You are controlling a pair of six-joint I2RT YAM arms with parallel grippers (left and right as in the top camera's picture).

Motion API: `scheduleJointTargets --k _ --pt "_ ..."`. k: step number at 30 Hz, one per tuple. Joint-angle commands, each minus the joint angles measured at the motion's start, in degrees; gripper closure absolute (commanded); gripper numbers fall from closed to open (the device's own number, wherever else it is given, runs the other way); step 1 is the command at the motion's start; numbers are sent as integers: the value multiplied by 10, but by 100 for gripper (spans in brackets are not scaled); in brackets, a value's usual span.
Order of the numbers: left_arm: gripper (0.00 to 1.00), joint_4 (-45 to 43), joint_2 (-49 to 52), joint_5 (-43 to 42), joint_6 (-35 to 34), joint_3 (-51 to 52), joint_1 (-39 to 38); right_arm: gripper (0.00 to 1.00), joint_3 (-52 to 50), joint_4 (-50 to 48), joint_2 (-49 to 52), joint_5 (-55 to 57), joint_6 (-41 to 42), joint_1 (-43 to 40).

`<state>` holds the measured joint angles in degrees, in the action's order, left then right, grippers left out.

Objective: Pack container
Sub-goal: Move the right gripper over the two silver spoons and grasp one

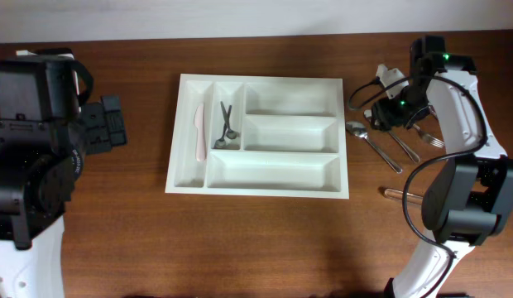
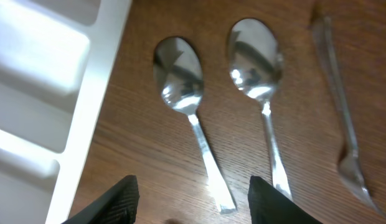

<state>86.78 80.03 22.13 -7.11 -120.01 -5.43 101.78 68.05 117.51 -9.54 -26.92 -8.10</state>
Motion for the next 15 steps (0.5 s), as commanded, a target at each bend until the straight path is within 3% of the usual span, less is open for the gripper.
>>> scheduleJointTargets --k 1,5,10,15 --pt "1 -1 -3 8 3 -4 2 44 -21 -7 12 -34 -19 3" --pt "1 -1 -3 8 3 -4 2 46 -54 -16 12 -33 -30 3" --pt "1 -1 -3 8 3 -4 2 56 -121 -63 12 -33 -32 3" --pt "1 -1 -3 8 3 -4 2 55 -176 -113 12 -33 -44 3"
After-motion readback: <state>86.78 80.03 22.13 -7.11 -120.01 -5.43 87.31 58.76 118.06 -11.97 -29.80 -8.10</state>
